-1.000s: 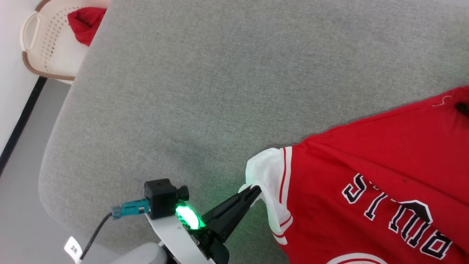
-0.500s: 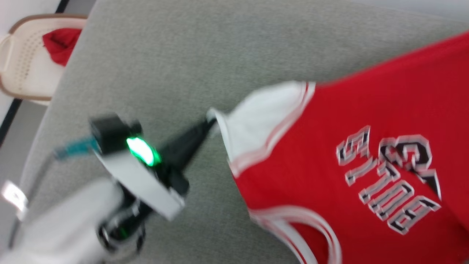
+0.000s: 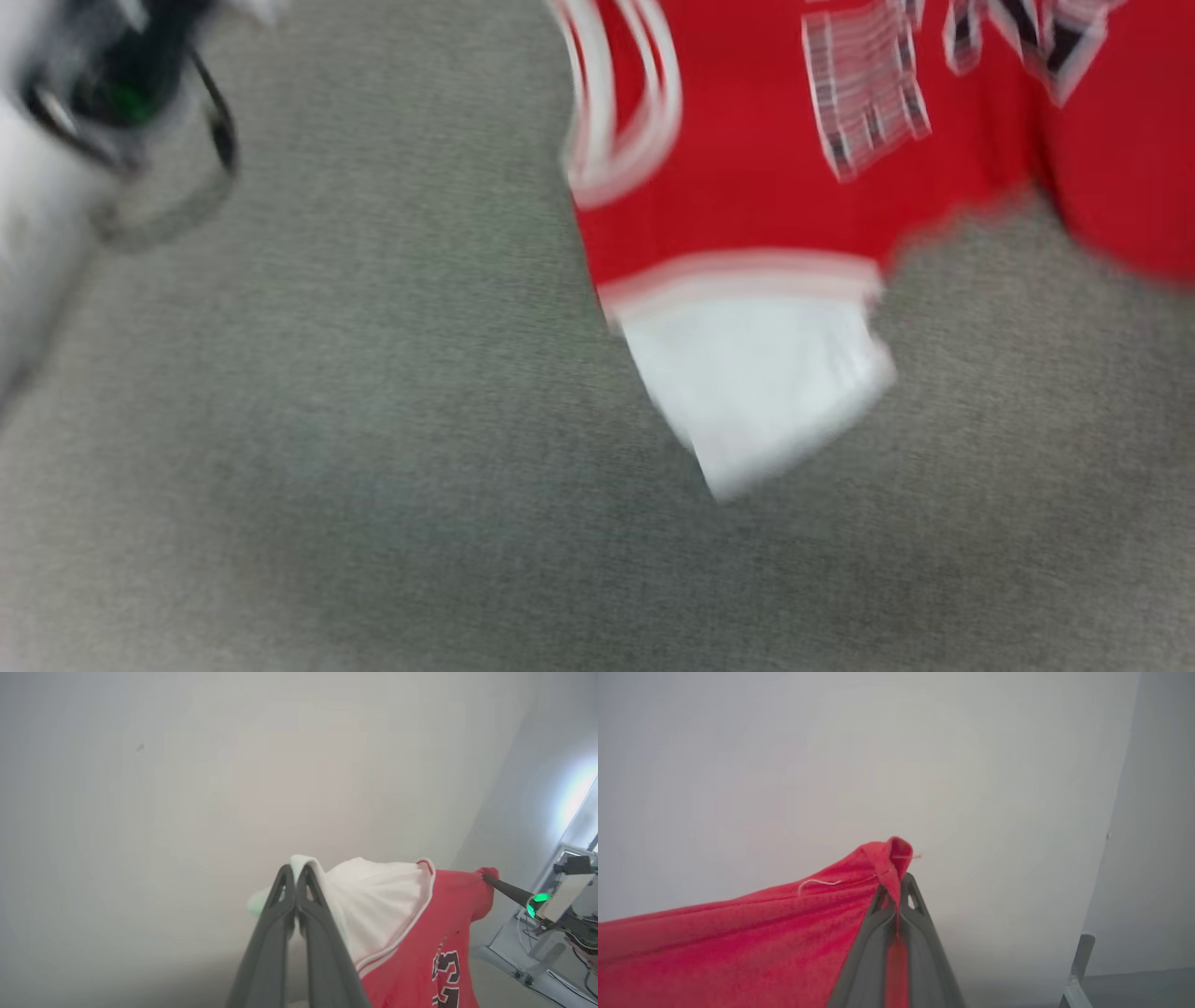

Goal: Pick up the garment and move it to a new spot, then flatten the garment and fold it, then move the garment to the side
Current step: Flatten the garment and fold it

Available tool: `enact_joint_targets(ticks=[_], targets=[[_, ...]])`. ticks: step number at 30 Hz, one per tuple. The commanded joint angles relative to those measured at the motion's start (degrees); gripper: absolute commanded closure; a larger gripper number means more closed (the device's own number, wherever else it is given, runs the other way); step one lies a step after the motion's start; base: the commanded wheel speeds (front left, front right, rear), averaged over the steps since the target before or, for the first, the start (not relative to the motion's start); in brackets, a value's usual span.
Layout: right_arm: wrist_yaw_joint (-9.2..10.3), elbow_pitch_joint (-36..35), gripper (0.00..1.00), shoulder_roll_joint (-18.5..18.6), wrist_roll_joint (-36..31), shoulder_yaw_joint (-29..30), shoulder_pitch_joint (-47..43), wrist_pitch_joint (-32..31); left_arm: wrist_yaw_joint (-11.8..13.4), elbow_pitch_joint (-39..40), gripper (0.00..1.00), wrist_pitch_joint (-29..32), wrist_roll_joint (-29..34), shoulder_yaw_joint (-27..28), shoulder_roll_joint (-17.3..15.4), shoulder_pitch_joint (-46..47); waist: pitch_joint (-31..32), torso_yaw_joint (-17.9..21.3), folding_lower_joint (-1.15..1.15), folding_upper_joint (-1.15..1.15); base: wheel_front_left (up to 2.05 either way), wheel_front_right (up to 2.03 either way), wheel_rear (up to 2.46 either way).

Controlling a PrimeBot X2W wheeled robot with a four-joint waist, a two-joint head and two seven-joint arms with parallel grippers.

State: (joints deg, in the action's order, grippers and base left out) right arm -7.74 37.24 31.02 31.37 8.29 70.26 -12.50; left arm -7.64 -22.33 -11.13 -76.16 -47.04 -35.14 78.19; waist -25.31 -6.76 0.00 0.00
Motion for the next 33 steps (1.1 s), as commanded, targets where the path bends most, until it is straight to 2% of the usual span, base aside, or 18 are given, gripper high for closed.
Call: enact_joint_targets(ticks=[1,5,8,13,17,21,27,33], targets=[[0.5,0.97,1.0,0.97,-0.87,1.72,2.03,1.59,0.32,-2.83,1.0,-0.83,0.62,1.18,-0.95,3.13,-1.29,1.67,0.0,0.0,0.0,0.0,0.0],[0.7,2.82,1.0,0.43,-3.13,3.5,7.61,5.95,0.46,-9.26,1.0,-2.93,1.35,3.24,0.82,12.19,-1.65,2.51,0.0,0.0,0.0,0.0,0.0],[0.7,4.17,1.0,0.48,-4.02,3.68,10.01,7.9,0.46,-11.1,1.0,-3.86,1.63,4.44,1.93,16.21,-1.78,2.7,0.0,0.0,0.0,0.0,0.0],[0.69,5.96,1.0,-0.04,-3.42,1.36,8.32,8.53,0.45,-9.5,1.0,-4.17,0.8,3.18,3.7,14.71,-2.32,2.51,0.0,0.0,0.0,0.0,0.0],[0.41,5.01,1.0,-0.09,-0.62,-1.49,2.91,8.49,0.3,-3.99,1.0,-4.17,-0.79,2.69,3.78,7.84,-2.55,2.32,0.0,0.0,0.0,0.0,0.0],[0.33,0.71,1.0,0.6,4.5,-5.17,-6.23,7.35,0.25,4.4,1.0,-4.13,-2.12,4.88,3.41,-3.5,-2.43,2.37,0.0,0.0,0.0,0.0,0.0],[0.29,-10.28,1.0,3.03,13.53,-8.26,-24.91,3.21,0.24,16.6,1.0,-4.06,-0.68,8.67,2.22,-24.08,-1.18,2.22,0.0,0.0,0.0,0.0,0.0],[0.29,-22.16,1.0,4.85,19.79,-6.13,-43.65,-1.43,0.24,24.9,1.0,-4.07,1.73,13.37,2.31,-42.79,0.49,2.45,0.0,0.0,0.0,0.0,0.0]])
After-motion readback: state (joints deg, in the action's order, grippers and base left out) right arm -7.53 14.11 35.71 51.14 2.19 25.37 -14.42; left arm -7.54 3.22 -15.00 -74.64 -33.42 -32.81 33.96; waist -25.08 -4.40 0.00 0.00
